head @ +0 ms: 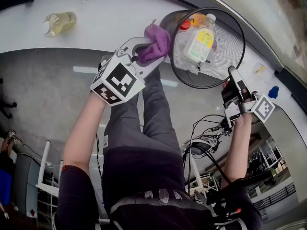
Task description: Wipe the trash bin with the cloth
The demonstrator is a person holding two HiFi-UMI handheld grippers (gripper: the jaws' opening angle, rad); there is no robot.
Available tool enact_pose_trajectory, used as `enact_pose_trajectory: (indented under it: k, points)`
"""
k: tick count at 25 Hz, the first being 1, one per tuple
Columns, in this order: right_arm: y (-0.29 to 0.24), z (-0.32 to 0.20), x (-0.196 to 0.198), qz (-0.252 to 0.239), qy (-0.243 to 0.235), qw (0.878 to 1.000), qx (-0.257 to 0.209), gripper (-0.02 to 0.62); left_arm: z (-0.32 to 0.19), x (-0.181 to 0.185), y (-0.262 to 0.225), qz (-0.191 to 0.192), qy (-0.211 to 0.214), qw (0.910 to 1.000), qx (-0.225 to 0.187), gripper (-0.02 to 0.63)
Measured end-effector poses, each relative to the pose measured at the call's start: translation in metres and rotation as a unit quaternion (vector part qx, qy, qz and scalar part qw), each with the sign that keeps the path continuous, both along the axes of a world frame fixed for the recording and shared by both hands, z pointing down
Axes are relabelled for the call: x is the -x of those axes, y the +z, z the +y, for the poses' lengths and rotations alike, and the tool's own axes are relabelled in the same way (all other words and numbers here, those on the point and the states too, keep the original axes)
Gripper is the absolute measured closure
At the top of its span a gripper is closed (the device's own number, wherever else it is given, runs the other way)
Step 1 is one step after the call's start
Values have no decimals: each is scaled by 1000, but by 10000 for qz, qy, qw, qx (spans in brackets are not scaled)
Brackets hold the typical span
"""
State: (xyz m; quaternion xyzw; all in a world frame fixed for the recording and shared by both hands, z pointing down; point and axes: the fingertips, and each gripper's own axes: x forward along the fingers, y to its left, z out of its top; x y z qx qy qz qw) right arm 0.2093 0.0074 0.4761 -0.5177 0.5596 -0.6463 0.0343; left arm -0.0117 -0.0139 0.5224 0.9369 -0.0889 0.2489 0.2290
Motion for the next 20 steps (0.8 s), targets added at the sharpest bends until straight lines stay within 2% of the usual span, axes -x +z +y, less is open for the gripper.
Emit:
enact_pose_trajectory:
  k: [3, 6, 9, 11, 13, 15, 18, 20]
  points:
    - [2, 7, 5, -95, 138, 9998, 129, 528, 0, -3, 2, 48, 4, 9998, 193, 485]
    - [2, 25, 11, -232, 482, 9984, 157, 528, 6, -5, 5, -24, 106, 9998, 187, 485]
    - [5, 39, 13, -255, 697, 9972, -32, 525, 9, -9, 9, -116, 200, 9996, 152, 485]
    - [4, 41, 18, -202, 598, 9978, -192, 522, 8, -6, 9, -173, 172, 9996, 119, 485]
    - [-1, 40, 19, 111, 135, 9994, -293, 499, 4, -3, 5, -118, 83, 9998, 148, 485]
    - [-11, 26, 13, 779, -592, 9941, -475, 475, -4, -2, 3, -103, -11, 9999, 101, 485]
    - [-33, -1, 3, 1862, -1512, 9666, -902, 459, -11, 3, 3, -248, -47, 9997, -70, 485]
    - [-37, -19, 6, 2086, -1991, 9519, -1038, 457, -17, 10, 3, -371, -59, 9991, -176, 485]
